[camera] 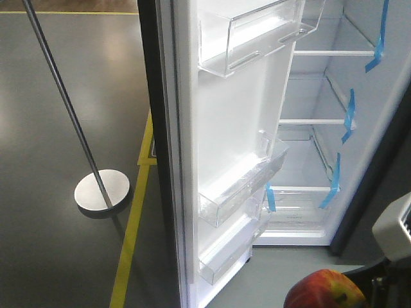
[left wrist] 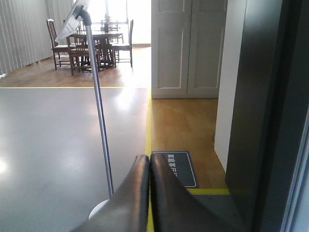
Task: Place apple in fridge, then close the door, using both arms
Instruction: 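Approach the refrigerator door bins and stop in front of them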
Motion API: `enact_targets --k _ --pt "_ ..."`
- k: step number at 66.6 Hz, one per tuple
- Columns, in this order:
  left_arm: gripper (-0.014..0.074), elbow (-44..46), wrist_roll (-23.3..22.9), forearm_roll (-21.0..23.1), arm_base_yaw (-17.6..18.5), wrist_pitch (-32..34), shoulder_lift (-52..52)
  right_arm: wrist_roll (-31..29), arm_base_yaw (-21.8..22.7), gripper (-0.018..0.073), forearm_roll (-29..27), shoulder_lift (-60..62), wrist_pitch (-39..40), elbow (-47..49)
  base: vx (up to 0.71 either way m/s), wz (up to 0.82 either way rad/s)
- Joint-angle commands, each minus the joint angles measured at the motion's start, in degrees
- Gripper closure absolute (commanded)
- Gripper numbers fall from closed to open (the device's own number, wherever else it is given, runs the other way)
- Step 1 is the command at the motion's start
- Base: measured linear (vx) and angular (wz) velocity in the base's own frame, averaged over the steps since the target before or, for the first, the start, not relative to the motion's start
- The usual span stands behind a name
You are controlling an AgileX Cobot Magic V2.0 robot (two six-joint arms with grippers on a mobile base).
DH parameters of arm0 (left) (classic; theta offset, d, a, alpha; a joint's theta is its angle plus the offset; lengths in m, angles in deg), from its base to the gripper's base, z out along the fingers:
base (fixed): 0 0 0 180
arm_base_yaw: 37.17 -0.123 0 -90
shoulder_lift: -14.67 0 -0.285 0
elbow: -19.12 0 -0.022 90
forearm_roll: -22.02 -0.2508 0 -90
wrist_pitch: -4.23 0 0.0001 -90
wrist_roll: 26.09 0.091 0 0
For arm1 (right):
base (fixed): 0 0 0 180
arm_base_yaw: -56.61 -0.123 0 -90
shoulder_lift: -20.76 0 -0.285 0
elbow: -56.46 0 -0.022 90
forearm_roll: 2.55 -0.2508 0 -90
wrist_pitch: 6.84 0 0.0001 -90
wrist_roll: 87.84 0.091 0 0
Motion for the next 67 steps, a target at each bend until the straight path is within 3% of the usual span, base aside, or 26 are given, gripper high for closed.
enact_targets --k 1,67 --pt "0.0603 -0.7 -0.3 0.0 -0.2 4.0 0.8 -0.4 -0.1 0.0224 -2.2 0.3 2.7 1.6 0.08 -0.02" --pt "0.0603 -0.7 -0.3 0.0 -0.2 4.0 0.8 -0.4 -0.1 0.0224 -2.2 0.3 2.7 1.6 0.09 -0.02"
